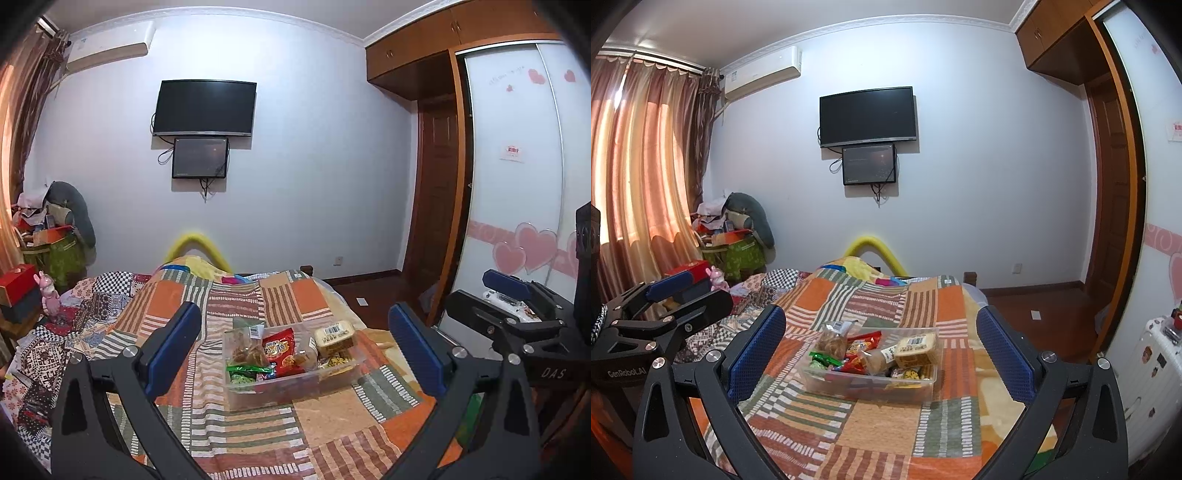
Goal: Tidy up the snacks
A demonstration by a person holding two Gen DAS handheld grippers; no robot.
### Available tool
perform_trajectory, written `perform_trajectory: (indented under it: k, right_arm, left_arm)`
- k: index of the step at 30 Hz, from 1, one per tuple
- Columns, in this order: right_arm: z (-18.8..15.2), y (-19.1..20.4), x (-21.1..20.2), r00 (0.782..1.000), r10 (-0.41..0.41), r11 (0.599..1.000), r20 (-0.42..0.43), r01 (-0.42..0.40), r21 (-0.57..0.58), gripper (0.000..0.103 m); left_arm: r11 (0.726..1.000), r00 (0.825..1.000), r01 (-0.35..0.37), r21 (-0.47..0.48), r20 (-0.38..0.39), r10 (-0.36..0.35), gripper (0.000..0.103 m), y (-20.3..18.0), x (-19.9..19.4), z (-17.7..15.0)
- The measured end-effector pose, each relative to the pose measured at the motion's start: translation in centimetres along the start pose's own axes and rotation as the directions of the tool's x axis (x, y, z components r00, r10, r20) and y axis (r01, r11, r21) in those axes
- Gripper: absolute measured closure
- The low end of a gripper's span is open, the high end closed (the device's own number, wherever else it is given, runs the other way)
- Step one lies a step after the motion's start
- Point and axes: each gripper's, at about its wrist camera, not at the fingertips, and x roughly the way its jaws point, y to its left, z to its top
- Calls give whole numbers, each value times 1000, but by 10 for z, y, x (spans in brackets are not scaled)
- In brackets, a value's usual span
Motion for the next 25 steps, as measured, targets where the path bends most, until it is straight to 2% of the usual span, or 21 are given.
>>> perform_trajectory:
  k: [25]
  right_arm:
    - [1,1,2,1000,-3,1000,-6,3,4,0]
  left_arm:
    - [1000,999,27,-15,-24,-28,0,5,1,-1]
